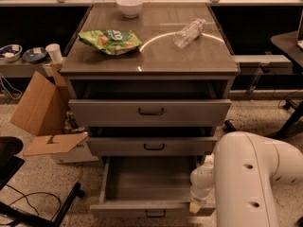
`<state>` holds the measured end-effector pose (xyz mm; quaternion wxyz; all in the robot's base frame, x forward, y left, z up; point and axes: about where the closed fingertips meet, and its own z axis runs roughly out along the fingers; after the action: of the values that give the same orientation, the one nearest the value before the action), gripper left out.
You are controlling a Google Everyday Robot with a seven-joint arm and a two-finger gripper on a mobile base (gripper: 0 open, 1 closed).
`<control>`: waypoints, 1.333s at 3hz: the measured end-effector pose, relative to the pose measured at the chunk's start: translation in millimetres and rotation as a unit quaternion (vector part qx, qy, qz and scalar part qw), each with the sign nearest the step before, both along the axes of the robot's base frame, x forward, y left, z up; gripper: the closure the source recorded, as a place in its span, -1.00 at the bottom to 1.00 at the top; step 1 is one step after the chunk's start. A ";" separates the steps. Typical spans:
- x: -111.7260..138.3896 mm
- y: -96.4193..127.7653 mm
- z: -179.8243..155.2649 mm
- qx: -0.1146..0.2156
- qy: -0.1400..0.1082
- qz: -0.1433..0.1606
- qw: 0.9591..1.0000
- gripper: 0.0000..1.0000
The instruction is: Open bottom drawer
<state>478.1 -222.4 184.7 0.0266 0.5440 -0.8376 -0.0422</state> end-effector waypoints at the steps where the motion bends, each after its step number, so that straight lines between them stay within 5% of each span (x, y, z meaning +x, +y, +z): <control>1: -15.6 -2.6 0.1 0.000 0.011 -0.006 1.000 1.00; 3: -33.7 -0.9 -0.2 0.001 0.027 -0.012 1.000 1.00; 4: -33.7 -0.9 -0.2 0.001 0.027 -0.012 1.000 0.65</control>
Offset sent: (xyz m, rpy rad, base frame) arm -0.4822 -0.1134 0.0440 0.0351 0.7229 -0.3120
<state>444.4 -223.3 184.5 0.0484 0.5330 -0.8427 -0.0583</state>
